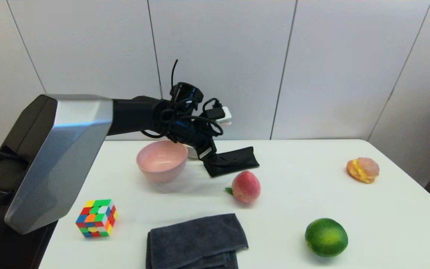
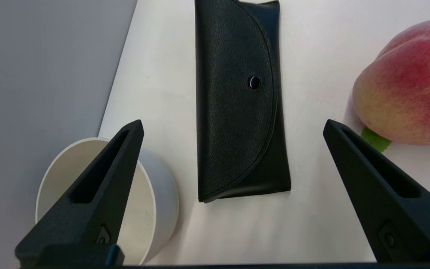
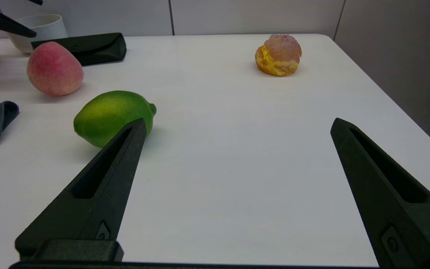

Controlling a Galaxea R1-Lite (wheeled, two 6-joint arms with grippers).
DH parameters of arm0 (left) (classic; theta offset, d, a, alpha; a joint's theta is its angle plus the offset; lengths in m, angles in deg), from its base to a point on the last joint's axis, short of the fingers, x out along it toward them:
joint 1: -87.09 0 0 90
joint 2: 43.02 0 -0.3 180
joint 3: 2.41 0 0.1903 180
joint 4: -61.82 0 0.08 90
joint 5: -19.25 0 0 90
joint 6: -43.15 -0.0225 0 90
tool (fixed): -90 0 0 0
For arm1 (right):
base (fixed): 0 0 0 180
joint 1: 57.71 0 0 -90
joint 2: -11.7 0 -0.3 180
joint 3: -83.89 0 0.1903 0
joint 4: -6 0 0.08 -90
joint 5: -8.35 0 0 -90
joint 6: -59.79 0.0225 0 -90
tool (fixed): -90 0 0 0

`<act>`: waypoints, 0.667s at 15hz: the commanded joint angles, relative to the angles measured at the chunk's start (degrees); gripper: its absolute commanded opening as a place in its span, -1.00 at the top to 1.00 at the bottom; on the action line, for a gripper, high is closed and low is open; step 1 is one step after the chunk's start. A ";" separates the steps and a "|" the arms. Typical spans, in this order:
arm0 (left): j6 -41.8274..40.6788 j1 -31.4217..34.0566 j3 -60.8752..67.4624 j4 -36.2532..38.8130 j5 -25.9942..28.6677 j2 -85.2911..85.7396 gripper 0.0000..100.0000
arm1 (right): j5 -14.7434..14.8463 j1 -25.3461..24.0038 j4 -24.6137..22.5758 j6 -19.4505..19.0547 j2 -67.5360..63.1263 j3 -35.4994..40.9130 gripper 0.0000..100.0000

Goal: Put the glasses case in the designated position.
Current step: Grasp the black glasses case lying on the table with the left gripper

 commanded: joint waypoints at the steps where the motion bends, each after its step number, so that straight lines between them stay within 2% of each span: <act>1: -5.32 0.64 -0.01 -2.91 0.05 -0.37 -1.00 | 0.02 0.00 -0.04 -0.14 -0.06 0.00 -1.00; 10: -9.37 0.90 -0.01 -6.60 -0.21 -0.63 -1.00 | 0.02 0.00 -0.04 0.04 -0.06 0.00 -1.00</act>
